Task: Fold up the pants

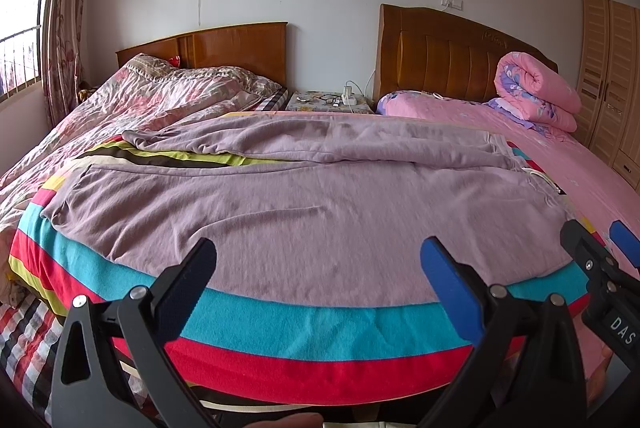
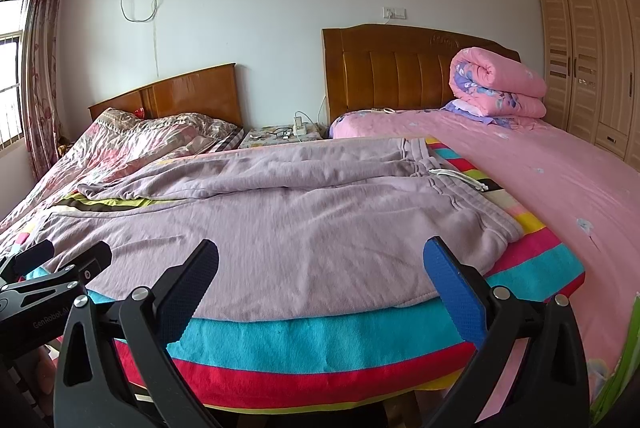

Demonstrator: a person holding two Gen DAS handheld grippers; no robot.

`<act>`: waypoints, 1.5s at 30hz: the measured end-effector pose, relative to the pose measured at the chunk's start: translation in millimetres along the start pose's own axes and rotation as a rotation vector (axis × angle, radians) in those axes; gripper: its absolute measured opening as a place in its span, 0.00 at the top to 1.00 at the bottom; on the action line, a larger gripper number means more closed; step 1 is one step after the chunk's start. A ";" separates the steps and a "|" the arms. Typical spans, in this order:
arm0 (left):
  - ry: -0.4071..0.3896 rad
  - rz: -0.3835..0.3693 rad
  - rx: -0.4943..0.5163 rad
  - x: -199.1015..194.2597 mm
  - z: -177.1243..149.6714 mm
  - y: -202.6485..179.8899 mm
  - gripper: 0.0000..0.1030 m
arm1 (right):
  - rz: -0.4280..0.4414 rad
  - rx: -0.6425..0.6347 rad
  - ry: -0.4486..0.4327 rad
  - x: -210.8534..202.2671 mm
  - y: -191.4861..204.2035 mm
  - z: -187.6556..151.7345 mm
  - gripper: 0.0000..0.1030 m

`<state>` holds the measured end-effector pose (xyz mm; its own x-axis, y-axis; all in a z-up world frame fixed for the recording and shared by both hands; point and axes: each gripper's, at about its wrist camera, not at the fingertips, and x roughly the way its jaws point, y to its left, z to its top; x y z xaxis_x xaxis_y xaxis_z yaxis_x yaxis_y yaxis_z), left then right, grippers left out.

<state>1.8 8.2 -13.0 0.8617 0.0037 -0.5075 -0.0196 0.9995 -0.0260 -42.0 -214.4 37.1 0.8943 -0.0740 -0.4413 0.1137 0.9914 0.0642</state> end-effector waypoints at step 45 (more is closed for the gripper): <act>0.121 -0.074 0.143 124.4 116.3 -31.4 0.01 | 0.130 -0.272 0.238 238.8 -52.5 137.9 0.04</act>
<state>168.6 -18.9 24.9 0.7906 -0.0649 -0.6089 0.1207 0.9914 0.0510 225.3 -298.9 51.8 0.7644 0.0491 -0.6429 -0.1416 0.9855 -0.0930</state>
